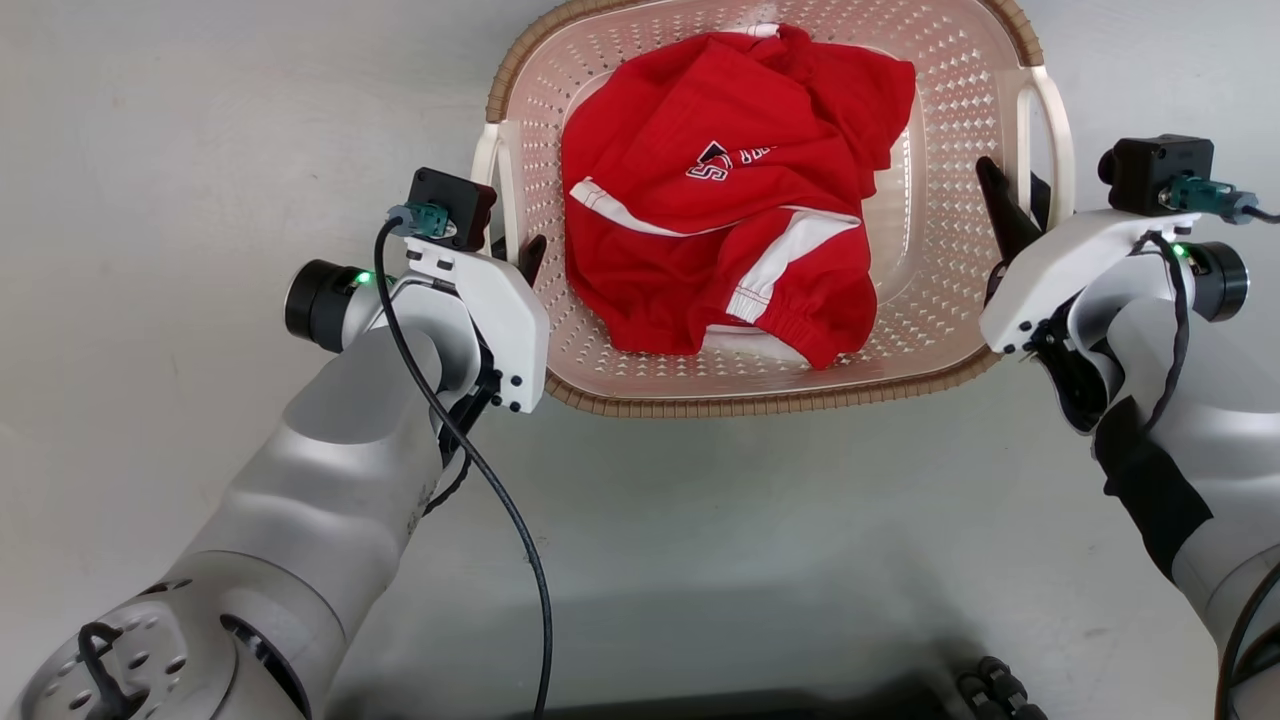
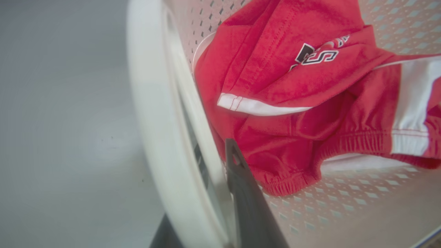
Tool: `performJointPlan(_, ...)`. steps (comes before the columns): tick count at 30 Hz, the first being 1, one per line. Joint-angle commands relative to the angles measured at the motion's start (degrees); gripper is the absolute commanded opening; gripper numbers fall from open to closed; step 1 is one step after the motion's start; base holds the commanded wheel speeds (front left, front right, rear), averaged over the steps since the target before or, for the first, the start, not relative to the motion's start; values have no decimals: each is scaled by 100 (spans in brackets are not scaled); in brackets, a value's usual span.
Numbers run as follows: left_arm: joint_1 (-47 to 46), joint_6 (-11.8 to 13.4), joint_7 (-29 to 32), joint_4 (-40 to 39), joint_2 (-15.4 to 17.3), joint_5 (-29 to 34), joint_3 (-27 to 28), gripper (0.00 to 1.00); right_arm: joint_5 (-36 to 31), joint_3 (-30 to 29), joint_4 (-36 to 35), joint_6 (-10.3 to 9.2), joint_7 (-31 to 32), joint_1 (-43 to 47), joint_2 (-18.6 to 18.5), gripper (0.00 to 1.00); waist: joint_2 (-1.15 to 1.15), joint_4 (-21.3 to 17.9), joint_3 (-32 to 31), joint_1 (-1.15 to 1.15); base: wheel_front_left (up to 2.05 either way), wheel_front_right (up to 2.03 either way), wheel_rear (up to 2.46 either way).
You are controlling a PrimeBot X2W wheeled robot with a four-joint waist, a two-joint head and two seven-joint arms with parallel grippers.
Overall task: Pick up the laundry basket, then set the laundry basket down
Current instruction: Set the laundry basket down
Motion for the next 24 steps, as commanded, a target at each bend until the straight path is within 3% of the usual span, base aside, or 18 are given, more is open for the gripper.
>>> performJointPlan(1,12,55,-8,236,561,119,-14,0,-77,-99,149,-99,-128,374,-614,0,0,7,20,0,0,0,0)
performJointPlan(24,-106,124,-40,236,458,136,-67,0,-890,-930,-16,-99,-128,507,-572,0,0,121,245,0,0,0,0)
